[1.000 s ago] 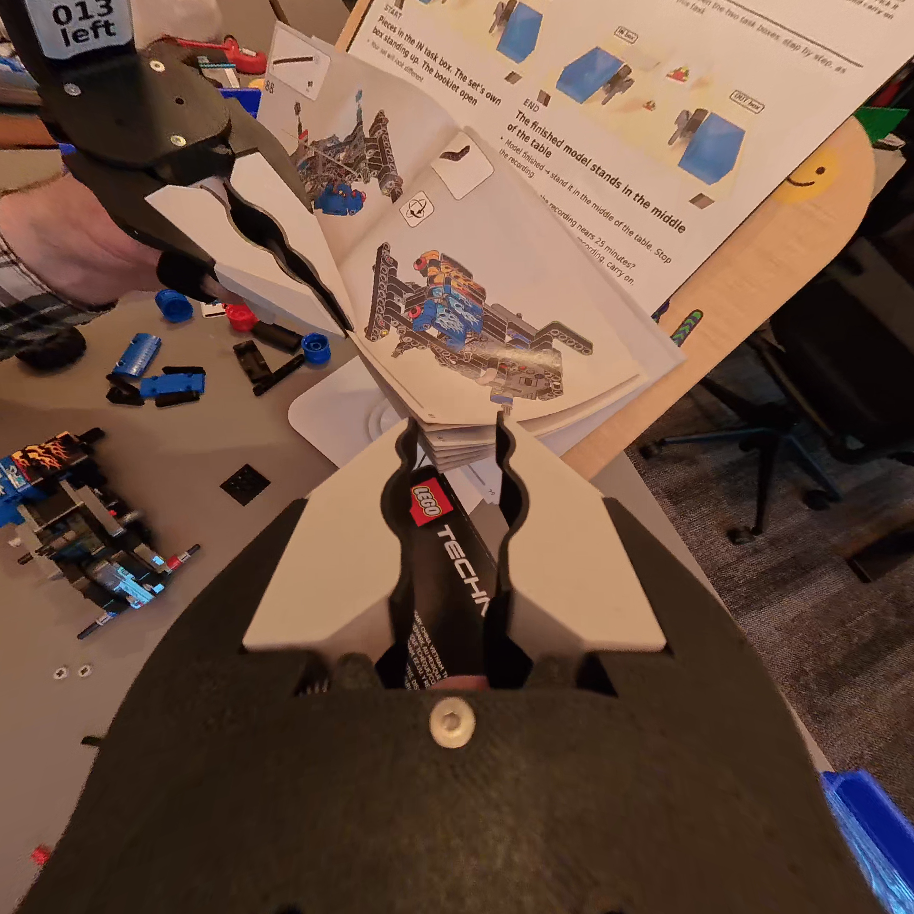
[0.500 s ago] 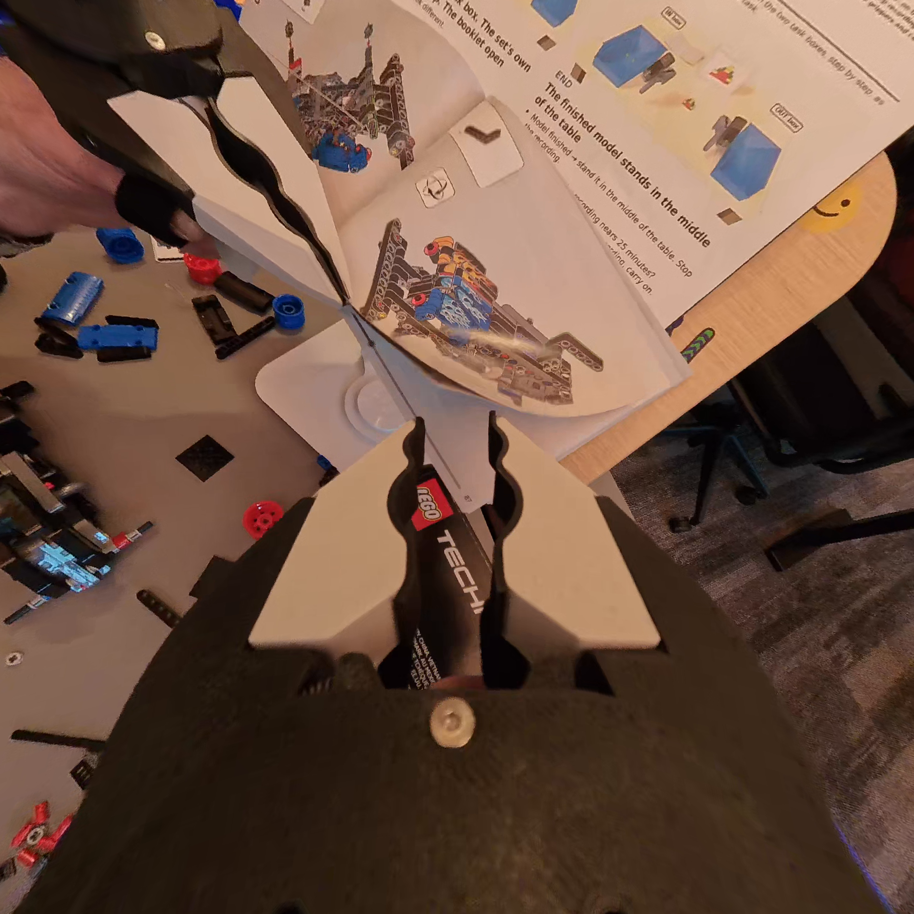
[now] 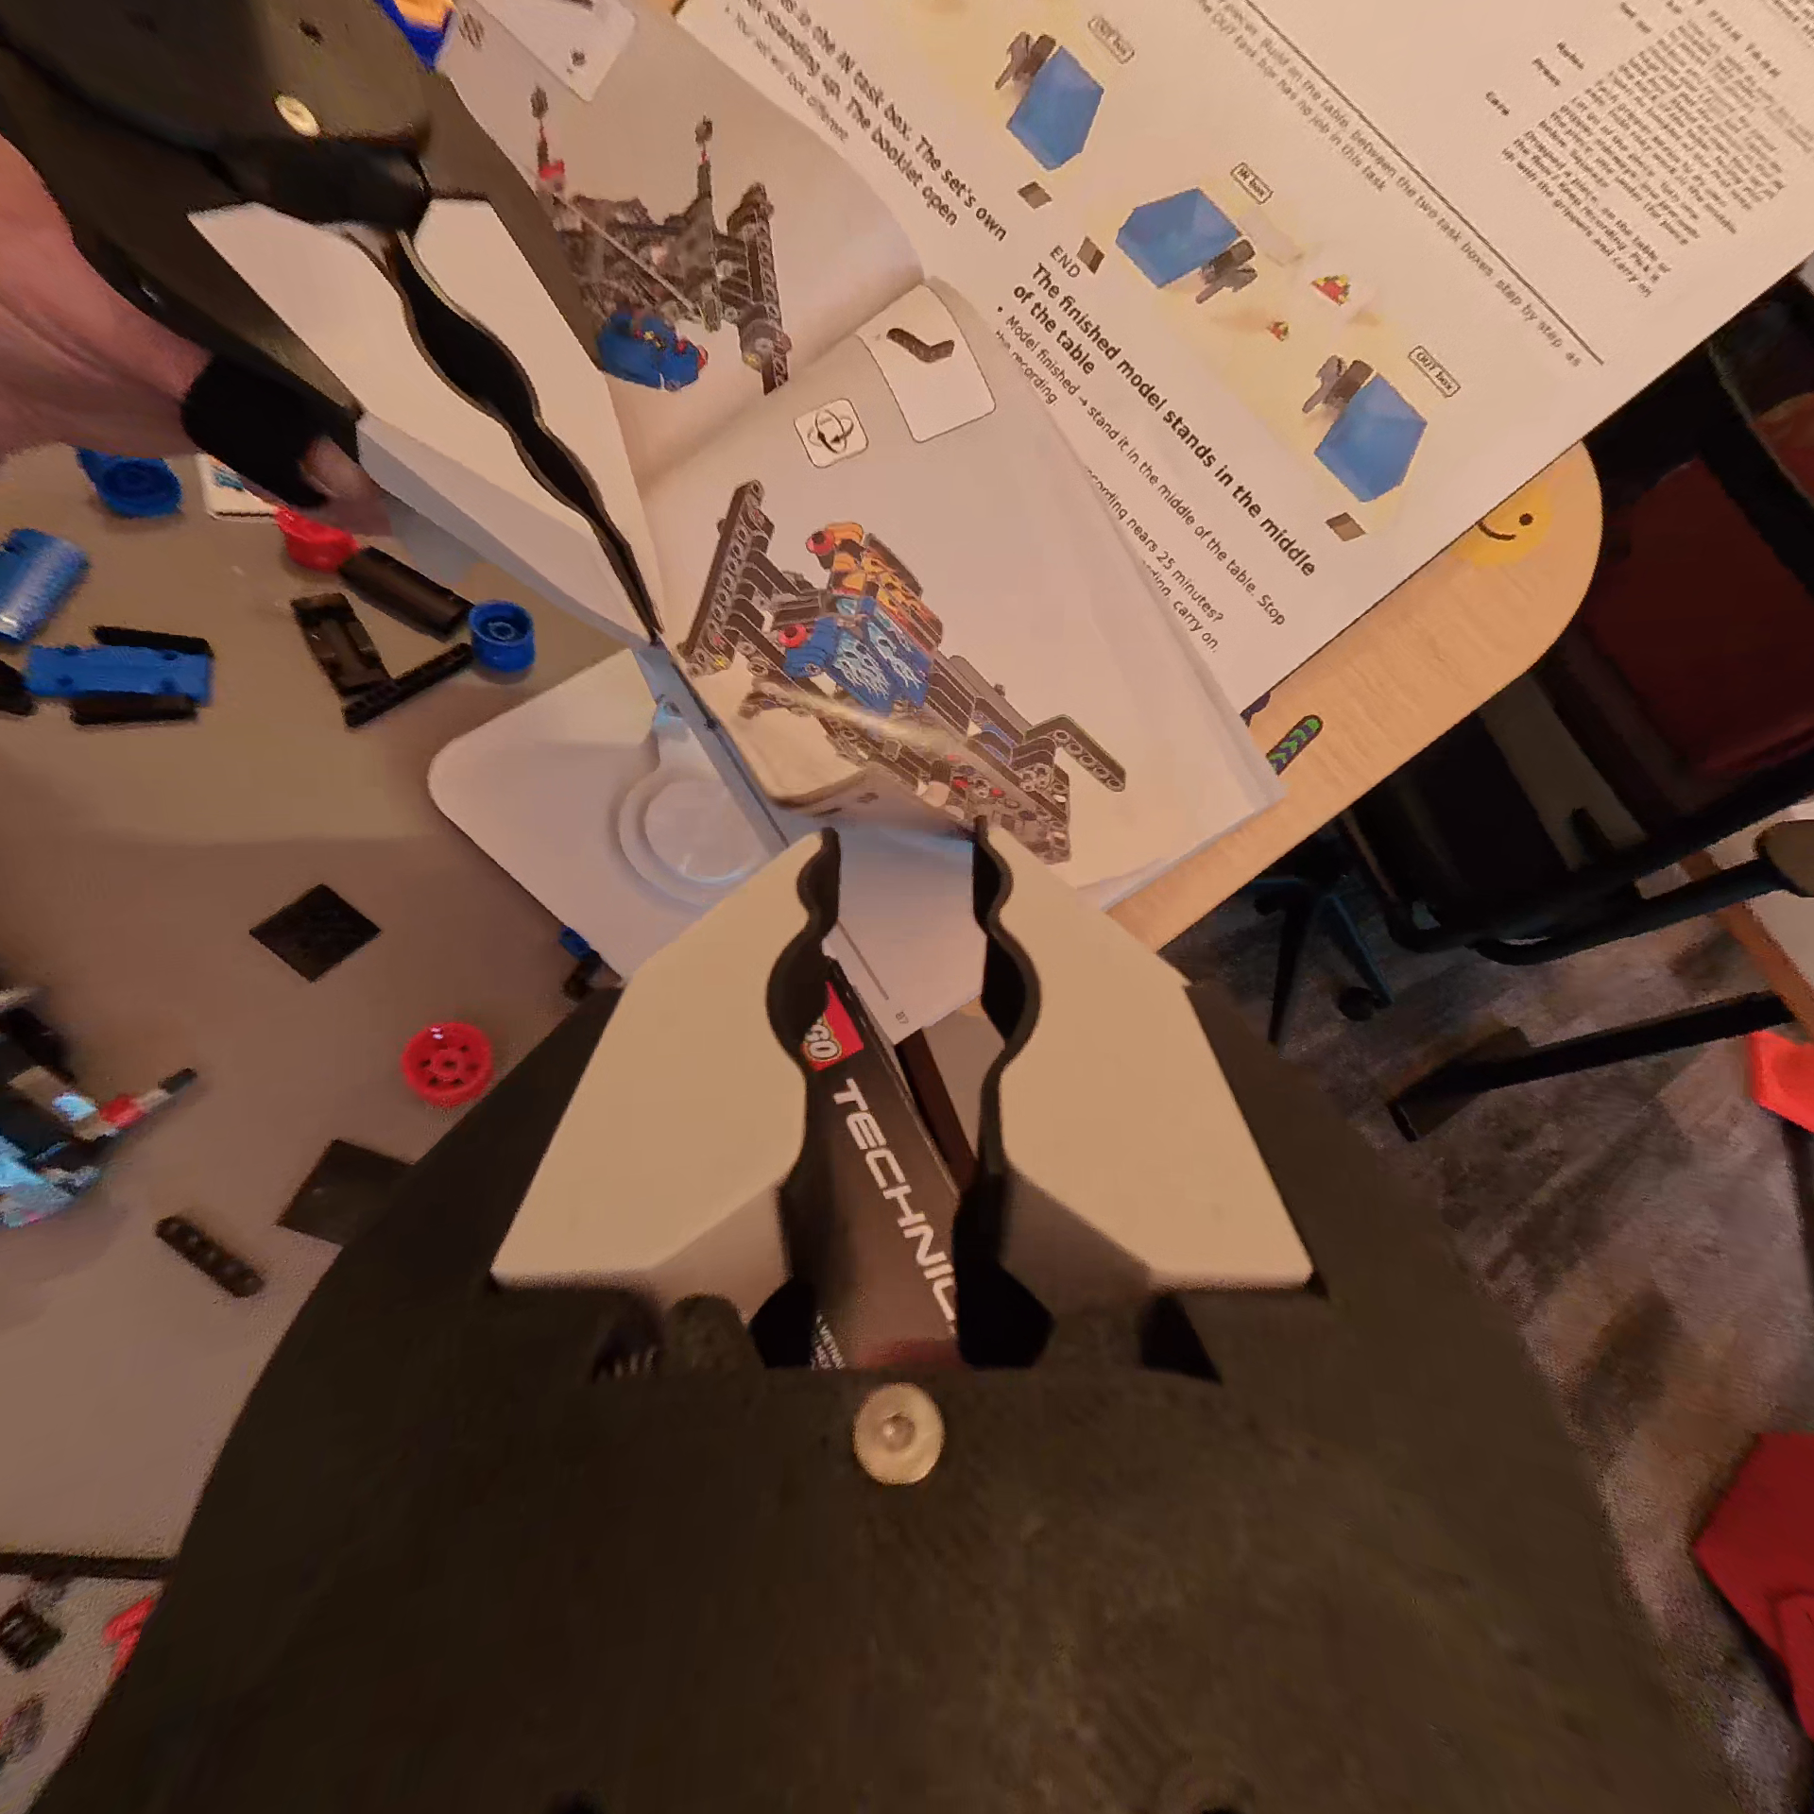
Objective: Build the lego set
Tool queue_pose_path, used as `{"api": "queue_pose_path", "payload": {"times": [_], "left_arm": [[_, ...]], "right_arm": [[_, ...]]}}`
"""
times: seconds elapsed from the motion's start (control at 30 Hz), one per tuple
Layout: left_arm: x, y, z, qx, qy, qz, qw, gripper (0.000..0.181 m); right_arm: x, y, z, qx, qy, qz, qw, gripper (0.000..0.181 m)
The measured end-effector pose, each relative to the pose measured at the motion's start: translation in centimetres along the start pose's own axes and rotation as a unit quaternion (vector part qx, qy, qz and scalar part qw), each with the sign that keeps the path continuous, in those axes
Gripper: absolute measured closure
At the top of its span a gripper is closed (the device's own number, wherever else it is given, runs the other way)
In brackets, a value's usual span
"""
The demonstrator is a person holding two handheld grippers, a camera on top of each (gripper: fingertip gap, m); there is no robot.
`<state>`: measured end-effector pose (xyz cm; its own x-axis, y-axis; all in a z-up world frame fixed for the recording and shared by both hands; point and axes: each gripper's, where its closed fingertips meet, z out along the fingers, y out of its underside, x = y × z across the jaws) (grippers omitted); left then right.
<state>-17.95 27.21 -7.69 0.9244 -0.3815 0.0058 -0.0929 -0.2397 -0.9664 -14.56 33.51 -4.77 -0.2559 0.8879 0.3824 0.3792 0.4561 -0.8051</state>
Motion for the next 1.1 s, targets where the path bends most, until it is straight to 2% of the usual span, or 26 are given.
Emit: {"api": "queue_pose_path", "payload": {"times": [0.1, 0.13, 0.17, 0.87, 1.1], "left_arm": [[0.0, 0.0, 0.0, 0.001, 0.000, -0.002, 1.000, 0.181], [0.0, 0.0, -0.1, 0.003, 0.002, -0.004, 1.000, 0.181], [0.0, 0.0, -0.1, 0.005, 0.004, -0.007, 1.000, 0.181], [0.3, -0.7, -0.9, 0.041, 0.027, -0.041, 0.998, 0.181], [0.4, -1.2, -1.7, 0.055, 0.034, -0.041, 0.997, 0.181]], "right_arm": [[0.1, 0.3, 0.4, -0.007, 0.016, -0.017, 1.000, 0.165], [0.0, 0.2, 0.3, -0.005, 0.018, -0.024, 1.000, 0.178], [0.0, 0.2, 0.2, -0.003, 0.021, -0.031, 0.999, 0.181], [-1.3, 1.4, -0.1, -0.017, 0.013, -0.073, 0.997, 0.181], [-1.8, 0.8, -0.2, -0.003, 0.011, -0.082, 0.997, 0.181]]}}
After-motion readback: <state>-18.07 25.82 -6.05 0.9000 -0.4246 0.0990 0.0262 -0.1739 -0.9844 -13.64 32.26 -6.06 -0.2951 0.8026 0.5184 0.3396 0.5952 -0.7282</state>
